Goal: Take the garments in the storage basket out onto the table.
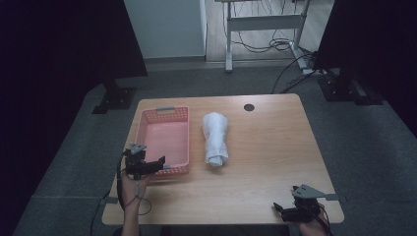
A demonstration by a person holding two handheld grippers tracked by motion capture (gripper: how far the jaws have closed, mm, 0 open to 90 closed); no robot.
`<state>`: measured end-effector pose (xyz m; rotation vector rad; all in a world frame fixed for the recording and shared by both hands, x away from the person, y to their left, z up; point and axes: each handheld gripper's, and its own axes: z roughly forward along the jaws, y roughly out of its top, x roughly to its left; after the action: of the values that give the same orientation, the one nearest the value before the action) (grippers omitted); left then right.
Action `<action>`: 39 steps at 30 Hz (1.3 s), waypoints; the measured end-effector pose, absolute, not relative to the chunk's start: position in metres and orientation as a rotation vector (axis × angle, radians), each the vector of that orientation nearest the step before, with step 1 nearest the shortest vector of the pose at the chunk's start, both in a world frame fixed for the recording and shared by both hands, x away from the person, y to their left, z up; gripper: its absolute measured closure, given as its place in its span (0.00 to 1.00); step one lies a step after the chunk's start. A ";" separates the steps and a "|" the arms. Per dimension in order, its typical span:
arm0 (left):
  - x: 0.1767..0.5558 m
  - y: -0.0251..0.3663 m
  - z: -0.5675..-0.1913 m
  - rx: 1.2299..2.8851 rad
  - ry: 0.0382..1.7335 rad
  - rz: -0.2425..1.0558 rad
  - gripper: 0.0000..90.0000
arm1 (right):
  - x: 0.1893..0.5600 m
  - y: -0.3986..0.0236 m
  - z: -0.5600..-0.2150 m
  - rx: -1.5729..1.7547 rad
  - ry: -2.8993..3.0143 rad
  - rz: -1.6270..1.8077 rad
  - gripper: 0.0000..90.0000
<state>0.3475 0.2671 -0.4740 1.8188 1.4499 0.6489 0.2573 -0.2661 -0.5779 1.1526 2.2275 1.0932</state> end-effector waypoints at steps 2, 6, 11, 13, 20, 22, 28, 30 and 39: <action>0.345 0.270 -0.475 1.822 1.448 0.650 0.12 | 0.257 -0.266 -0.578 1.153 2.227 1.093 0.00; 0.339 0.276 -0.479 1.826 1.453 0.654 0.12 | 0.257 -0.266 -0.578 1.153 2.227 1.093 0.00; 0.331 0.288 -0.485 1.813 1.475 0.635 0.12 | 0.257 -0.266 -0.578 1.153 2.227 1.093 0.00; 0.327 0.292 -0.486 1.800 1.463 0.651 0.13 | 0.257 -0.266 -0.578 1.154 2.226 1.092 0.00; 0.315 0.300 -0.483 1.778 1.447 0.676 0.13 | 0.257 -0.266 -0.578 1.155 2.226 1.092 0.00; 0.313 0.302 -0.483 1.776 1.454 0.681 0.13 | 0.257 -0.266 -0.578 1.155 2.226 1.092 0.00; 0.307 0.312 -0.488 1.768 1.487 0.690 0.13 | 0.257 -0.266 -0.578 1.155 2.225 1.093 0.00; 0.305 0.315 -0.491 1.768 1.497 0.691 0.13 | 0.257 -0.266 -0.578 1.155 2.225 1.093 0.00; 0.295 0.328 -0.505 1.745 1.533 0.689 0.12 | 0.257 -0.266 -0.578 1.156 2.224 1.092 0.00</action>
<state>0.2951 0.3279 -0.5046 1.7446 1.5327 0.6889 0.2574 -0.2661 -0.5779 1.1560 2.2242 1.0921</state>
